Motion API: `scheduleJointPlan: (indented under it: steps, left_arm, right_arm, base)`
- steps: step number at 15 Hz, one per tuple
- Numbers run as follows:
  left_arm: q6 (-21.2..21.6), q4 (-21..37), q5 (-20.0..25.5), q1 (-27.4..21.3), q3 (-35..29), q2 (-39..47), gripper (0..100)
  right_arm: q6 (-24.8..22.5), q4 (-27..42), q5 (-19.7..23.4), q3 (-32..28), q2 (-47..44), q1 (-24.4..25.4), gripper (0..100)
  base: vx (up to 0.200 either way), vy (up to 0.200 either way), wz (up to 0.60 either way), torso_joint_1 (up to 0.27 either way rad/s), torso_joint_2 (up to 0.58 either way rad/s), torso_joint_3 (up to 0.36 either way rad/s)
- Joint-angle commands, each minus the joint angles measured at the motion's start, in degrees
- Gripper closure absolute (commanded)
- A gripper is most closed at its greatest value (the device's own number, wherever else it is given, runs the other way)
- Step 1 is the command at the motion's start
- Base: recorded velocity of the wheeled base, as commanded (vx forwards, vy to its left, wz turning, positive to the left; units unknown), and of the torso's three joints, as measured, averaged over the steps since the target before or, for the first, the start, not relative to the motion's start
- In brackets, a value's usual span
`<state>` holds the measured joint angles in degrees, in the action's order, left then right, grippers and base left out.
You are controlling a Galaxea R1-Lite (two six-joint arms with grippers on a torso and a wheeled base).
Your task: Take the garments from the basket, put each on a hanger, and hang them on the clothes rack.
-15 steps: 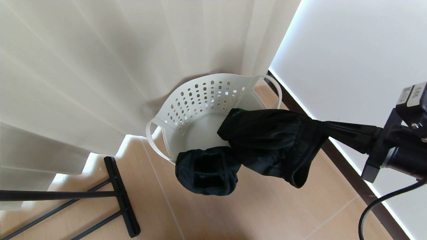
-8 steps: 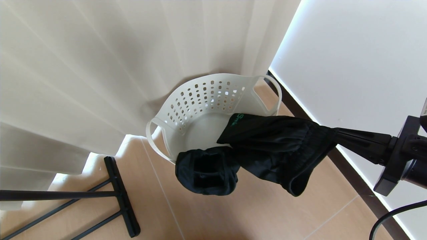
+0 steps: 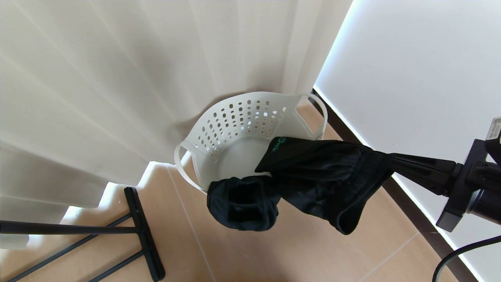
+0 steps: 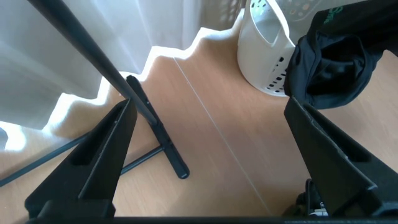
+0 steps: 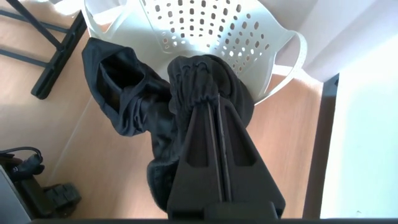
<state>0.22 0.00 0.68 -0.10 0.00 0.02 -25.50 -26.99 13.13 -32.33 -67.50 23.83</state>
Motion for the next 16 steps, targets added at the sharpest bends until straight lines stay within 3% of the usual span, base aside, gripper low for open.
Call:
scheduleJointPlan:
  steps: [1,8,16]
  left_arm:
    - [-0.04,0.00,0.02,0.01,0.00,-0.02,0]
    - [0.04,0.00,0.02,0.01,0.00,-0.02,0]
    - [-0.04,0.00,0.02,0.01,0.00,-0.02,0]
  right_arm:
    - [-0.07,-0.08,0.05,-0.37,-1.85,-0.89,100]
    - [-0.43,-0.08,-0.03,0.43,-3.43,-0.98,100]
    - [-2.97,-3.95,-0.03,2.62,-3.60,-0.89,100]
  base:
    - [0.000,0.000,0.00,-0.002,0.00,0.183]
    - [0.000,0.000,0.00,-0.003,-0.01,0.174]
    - [0.000,0.000,0.00,0.040,-0.40,-0.151]
